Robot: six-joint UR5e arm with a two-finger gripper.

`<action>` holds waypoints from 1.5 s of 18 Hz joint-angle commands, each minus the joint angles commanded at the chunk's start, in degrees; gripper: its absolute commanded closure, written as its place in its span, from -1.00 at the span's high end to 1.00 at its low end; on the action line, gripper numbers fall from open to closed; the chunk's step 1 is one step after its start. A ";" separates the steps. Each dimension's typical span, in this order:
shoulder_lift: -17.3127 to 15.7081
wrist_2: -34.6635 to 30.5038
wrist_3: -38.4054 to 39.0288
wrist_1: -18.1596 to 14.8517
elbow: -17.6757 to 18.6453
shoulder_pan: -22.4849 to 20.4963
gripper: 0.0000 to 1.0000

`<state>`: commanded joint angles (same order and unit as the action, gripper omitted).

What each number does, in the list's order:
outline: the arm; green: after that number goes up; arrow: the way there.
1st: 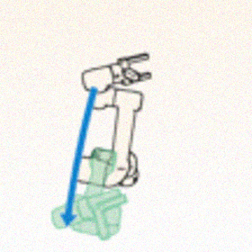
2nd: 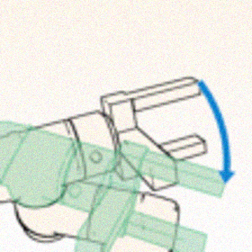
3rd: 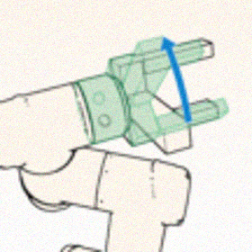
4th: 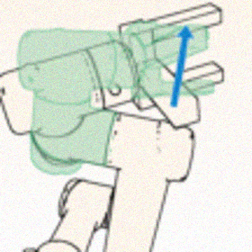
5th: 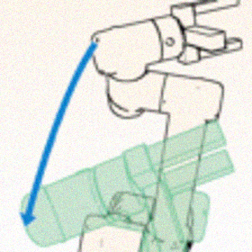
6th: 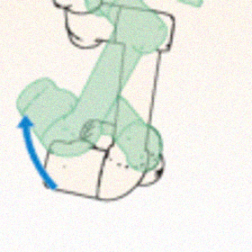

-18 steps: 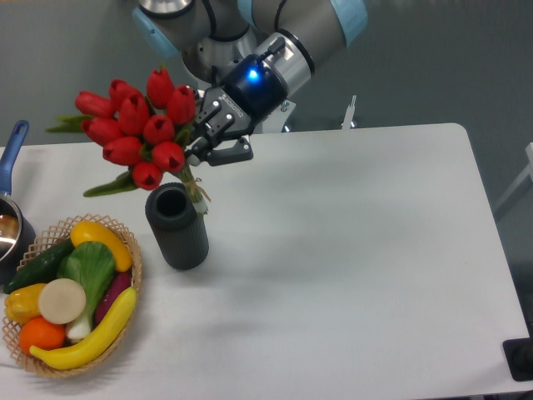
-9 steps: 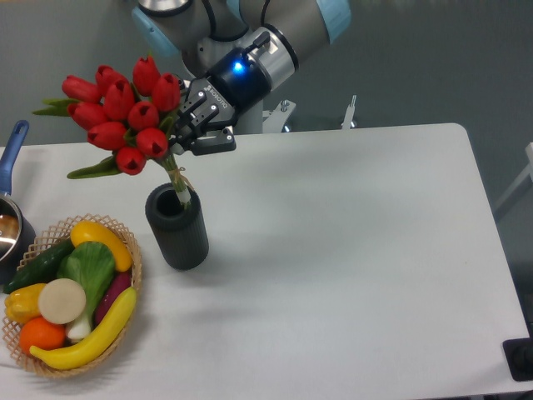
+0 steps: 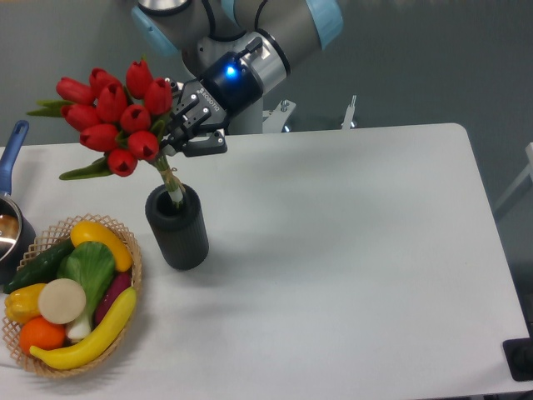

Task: Insert the flowers into the vase
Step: 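Align the tulip stems above the vase opening and lower them in, then push the tulip stems down deeper into the black vase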

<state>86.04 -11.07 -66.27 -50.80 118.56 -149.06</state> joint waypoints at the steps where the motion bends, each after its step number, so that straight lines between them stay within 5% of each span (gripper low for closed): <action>1: 0.00 0.00 -0.17 0.44 0.53 0.00 -0.80; 27: 3.08 -0.26 -13.97 0.79 8.17 0.00 -0.69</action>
<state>89.12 -11.34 -80.24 -50.01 126.73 -149.06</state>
